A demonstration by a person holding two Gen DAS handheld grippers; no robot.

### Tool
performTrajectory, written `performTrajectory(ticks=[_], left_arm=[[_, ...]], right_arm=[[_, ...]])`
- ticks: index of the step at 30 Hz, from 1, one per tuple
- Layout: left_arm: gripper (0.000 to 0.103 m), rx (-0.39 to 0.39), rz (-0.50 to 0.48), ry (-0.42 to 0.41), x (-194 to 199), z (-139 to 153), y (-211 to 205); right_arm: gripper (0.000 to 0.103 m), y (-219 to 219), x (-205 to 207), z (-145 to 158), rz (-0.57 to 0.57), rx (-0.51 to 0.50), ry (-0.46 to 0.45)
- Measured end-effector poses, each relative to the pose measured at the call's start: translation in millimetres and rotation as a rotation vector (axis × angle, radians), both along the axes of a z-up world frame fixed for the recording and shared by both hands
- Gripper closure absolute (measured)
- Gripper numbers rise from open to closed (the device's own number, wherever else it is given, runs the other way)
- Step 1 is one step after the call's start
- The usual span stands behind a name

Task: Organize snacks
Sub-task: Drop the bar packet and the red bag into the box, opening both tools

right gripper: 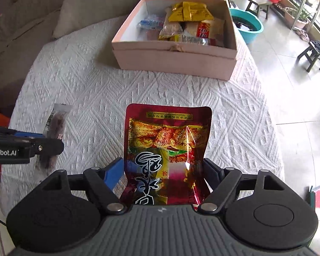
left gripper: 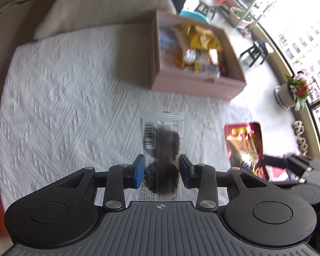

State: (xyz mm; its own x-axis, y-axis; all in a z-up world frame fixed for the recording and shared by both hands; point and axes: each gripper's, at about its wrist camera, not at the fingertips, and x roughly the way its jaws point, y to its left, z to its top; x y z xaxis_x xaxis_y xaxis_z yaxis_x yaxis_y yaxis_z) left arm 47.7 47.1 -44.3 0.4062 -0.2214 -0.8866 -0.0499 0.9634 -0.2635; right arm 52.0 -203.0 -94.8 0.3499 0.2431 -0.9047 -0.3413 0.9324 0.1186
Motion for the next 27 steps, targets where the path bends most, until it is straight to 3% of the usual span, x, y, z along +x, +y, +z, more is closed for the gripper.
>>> performTrajectory(ticks=[4,6,9,13,16,20,25,27], left_arm=[[0.060,-0.045,-0.011,-0.210,49,70,-7],[0.055,-0.092,-0.029,-0.273,80,89,-8],[0.059,-0.094,-0.021,-0.258,128,87,-9],[0.059,-0.100,0.033,-0.355,121,88,2],[0.059,-0.063,0.053,-0.309,102,68,11],[0.061,-0.092,0.081,-0.184,60,34,27],[0.062,-0.138,0.100,-0.113,26,24,27],[0.066,-0.143,0.083,-0.101,21,25,21]], right_arm=[[0.024,-16,-1,35,-0.016,0.017,-0.045],[0.023,-23,-1,49,-0.020,0.013,-0.077],[0.023,-27,2,55,-0.031,0.017,-0.098],[0.023,-28,4,49,-0.053,0.021,-0.080],[0.023,-31,4,39,-0.058,0.011,-0.045],[0.023,-33,11,37,-0.073,0.005,-0.021],[0.022,-13,53,99,-0.061,0.110,-0.160],[0.014,4,82,123,-0.066,0.109,-0.232]])
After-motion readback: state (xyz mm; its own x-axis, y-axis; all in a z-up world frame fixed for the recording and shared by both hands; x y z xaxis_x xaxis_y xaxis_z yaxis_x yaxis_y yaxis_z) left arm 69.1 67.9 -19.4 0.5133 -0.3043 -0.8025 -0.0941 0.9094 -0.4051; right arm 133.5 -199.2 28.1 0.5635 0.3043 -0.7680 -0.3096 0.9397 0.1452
